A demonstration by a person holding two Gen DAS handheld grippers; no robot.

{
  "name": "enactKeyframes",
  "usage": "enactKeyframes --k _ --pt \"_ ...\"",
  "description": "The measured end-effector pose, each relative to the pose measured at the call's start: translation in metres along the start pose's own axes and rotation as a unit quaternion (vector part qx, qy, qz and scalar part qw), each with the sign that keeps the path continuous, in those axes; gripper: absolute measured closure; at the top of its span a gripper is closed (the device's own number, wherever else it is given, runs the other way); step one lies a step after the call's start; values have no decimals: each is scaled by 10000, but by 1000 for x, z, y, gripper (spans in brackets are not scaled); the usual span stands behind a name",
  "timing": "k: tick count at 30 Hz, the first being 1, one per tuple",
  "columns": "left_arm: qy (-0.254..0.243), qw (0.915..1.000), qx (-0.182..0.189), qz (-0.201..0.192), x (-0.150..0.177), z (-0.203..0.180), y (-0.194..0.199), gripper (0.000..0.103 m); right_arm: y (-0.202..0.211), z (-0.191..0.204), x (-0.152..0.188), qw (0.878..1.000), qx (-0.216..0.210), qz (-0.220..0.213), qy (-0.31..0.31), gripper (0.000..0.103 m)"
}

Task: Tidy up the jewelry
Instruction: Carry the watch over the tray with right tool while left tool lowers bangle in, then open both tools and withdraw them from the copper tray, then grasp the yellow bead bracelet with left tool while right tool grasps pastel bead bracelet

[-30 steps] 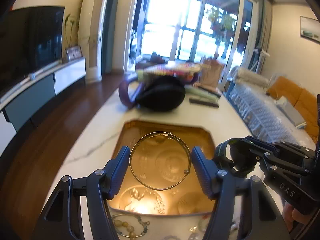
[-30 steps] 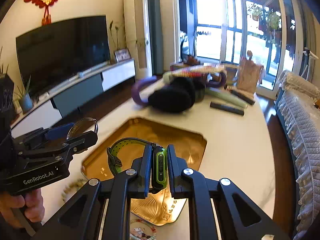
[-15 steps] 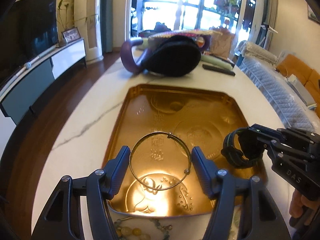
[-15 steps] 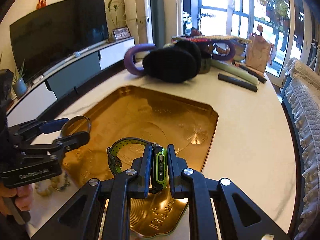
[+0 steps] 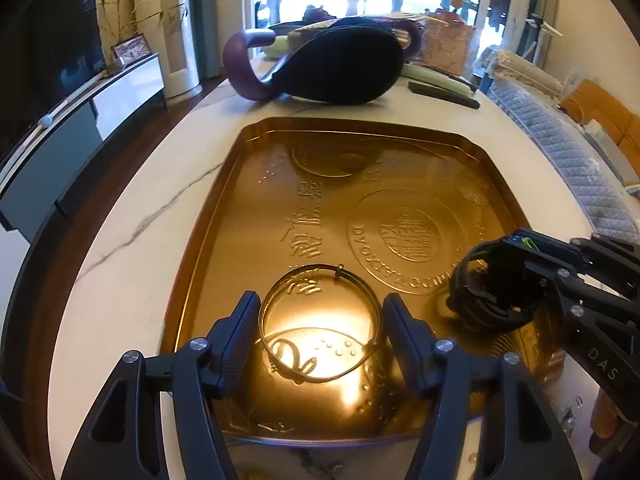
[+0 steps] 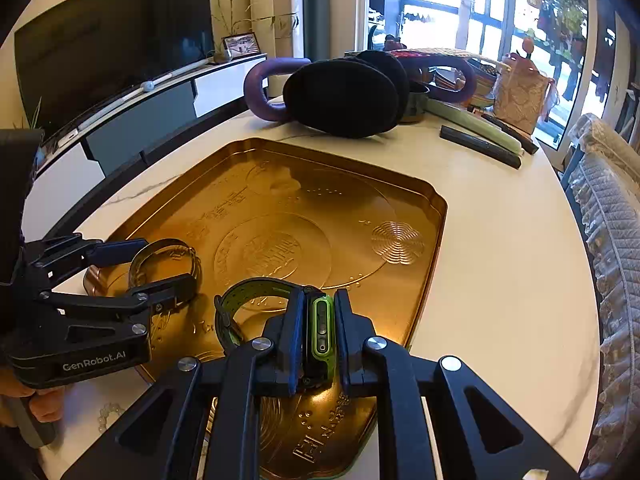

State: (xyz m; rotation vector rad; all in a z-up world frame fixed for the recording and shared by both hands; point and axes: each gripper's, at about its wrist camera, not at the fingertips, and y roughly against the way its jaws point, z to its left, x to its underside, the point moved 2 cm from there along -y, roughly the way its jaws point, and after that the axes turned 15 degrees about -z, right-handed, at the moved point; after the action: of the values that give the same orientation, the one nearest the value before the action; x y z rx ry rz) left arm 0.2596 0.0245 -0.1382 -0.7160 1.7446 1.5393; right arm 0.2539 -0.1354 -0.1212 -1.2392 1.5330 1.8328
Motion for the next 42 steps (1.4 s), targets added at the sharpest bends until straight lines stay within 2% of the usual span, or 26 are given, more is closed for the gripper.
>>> enactKeyframes --k 1,3,4,5,6,11,16,21,28,33,34,35,37,42 --pt "-24 10000 1 9 1 0 1 38 0 -1 0 10000 -38 -9 -63 86" --pt "-79 10000 -22 33 2 -3 5 36 4 -5 0 9998 -65 -93 -181 71" --pt "-89 10000 29 2 2 -5 9 31 5 -6 -1 9997 -58 -132 -179 60" --pt "-100 9999 88 -57 0 -6 12 25 9 -6 -2 9997 -47 -176 -160 54" --pt "-130 9997 137 -155 0 -7 19 23 12 -6 -4 9996 -63 -224 -155 53" --pt "-226 9986 186 -446 3 -12 49 16 34 -8 -6 9989 -126 -377 -251 52" --pt "-114 9982 365 -464 17 -15 76 16 64 -4 -3 9981 -243 -482 -312 52" --pt "-64 9978 367 -540 32 -12 101 16 96 7 -4 9973 -330 -624 -210 52" --pt "201 9968 524 -566 49 -1 126 16 137 1 -5 9955 -560 -389 -657 53" --pt "31 9966 589 -579 59 -8 132 16 140 1 28 9953 -647 -247 -679 53" --pt "-30 9967 598 -542 61 -10 131 16 136 1 34 9957 -618 -188 -664 57" --pt "-131 9969 590 -506 65 -13 131 17 129 -1 42 9959 -572 -39 -699 67" --pt "-275 9975 421 -490 74 -13 131 17 120 -4 51 9941 -655 181 -840 76" --pt "115 9983 474 -327 82 5 133 22 107 -9 60 9958 -607 248 -641 76"
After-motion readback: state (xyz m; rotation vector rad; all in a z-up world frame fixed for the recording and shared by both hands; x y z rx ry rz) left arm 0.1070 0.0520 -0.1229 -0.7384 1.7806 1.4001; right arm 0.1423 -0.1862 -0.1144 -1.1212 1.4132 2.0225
